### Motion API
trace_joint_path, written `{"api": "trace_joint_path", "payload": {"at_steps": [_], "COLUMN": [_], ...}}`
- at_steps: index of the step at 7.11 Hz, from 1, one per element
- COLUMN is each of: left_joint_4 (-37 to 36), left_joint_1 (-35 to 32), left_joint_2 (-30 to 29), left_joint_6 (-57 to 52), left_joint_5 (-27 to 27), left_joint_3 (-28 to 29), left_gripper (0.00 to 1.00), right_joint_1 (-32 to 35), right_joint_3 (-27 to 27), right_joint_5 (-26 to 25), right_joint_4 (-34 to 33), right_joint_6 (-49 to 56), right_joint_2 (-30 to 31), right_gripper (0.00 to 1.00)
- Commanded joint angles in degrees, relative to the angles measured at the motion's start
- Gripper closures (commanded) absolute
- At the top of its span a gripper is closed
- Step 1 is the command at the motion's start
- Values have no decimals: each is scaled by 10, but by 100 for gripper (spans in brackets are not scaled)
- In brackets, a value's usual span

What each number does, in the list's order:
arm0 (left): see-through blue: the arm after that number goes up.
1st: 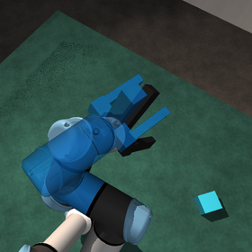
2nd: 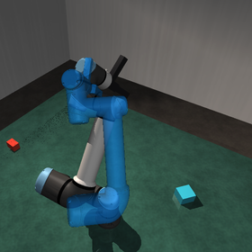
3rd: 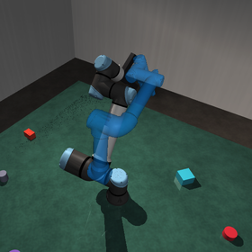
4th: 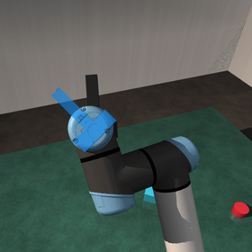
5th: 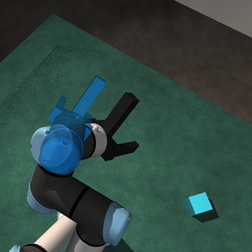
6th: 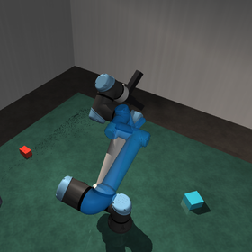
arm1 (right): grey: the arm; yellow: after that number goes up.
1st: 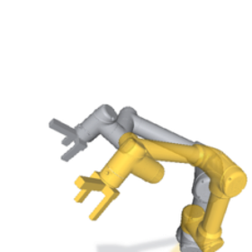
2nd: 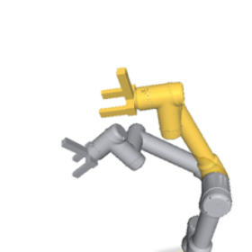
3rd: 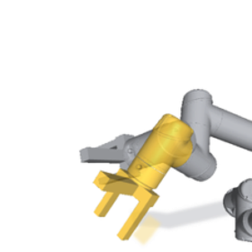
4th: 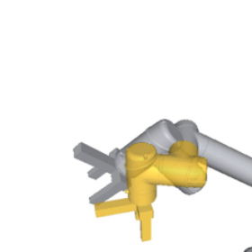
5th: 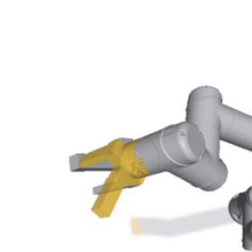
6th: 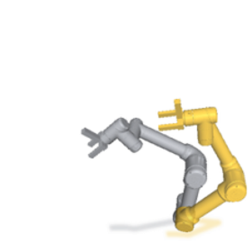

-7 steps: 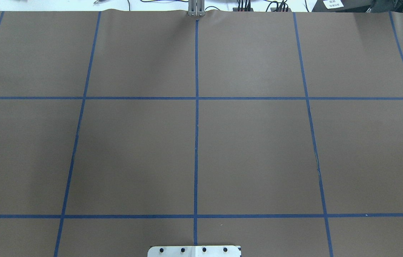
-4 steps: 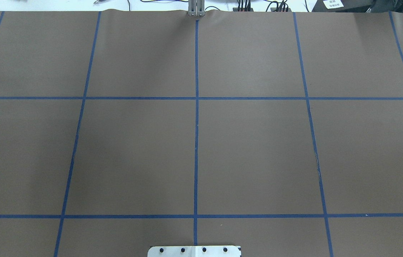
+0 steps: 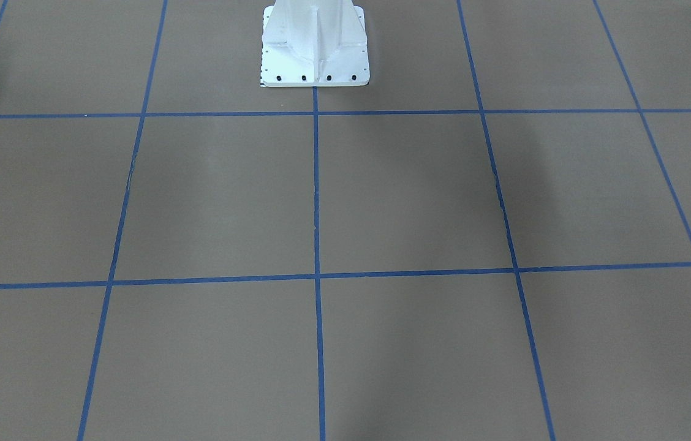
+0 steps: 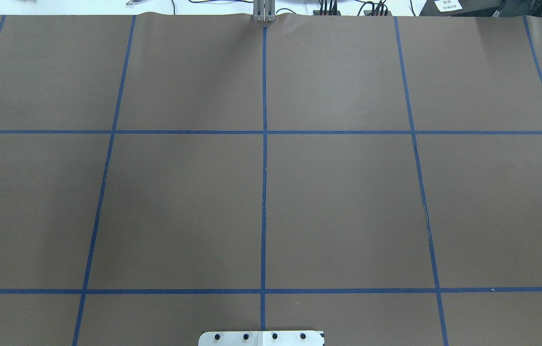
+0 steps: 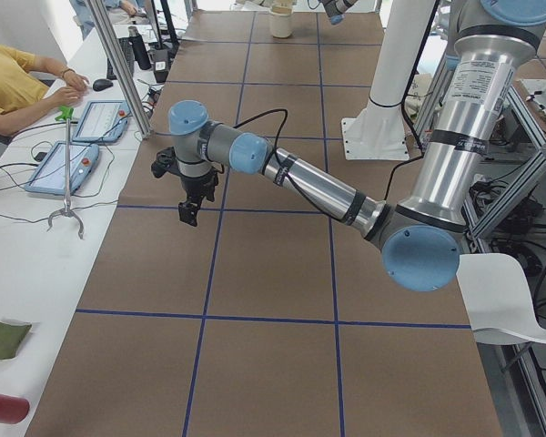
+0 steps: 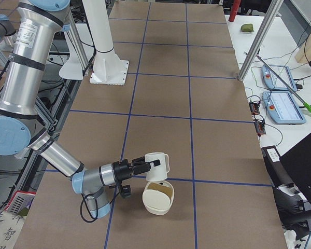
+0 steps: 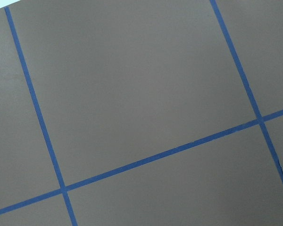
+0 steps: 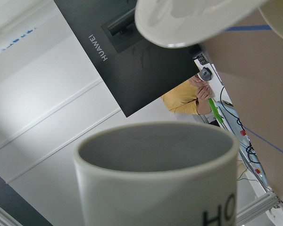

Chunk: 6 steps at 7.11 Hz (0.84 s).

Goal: Left arm hands cup to right arm to dump lemon

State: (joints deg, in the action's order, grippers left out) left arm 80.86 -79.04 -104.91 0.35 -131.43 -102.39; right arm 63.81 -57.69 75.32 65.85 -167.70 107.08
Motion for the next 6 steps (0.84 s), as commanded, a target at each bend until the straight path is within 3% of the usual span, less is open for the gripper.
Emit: {"api": "trace_joint_path", "payload": {"at_steps": [1, 6], "left_joint_4": [0, 0], "left_joint_1": [-1, -1], "left_joint_2": [1, 0], "left_joint_6": [0, 0], "left_joint_5": [0, -1], "left_joint_3": [0, 0], "left_gripper": [0, 0], "right_joint_1": [0, -1], "right_joint_3": [20, 21], "right_joint_5": [-20, -21], "right_joint_4": [46, 49], "right_joint_6": [-70, -115], "right_joint_2": [1, 1], "right_gripper": [98, 98]}}
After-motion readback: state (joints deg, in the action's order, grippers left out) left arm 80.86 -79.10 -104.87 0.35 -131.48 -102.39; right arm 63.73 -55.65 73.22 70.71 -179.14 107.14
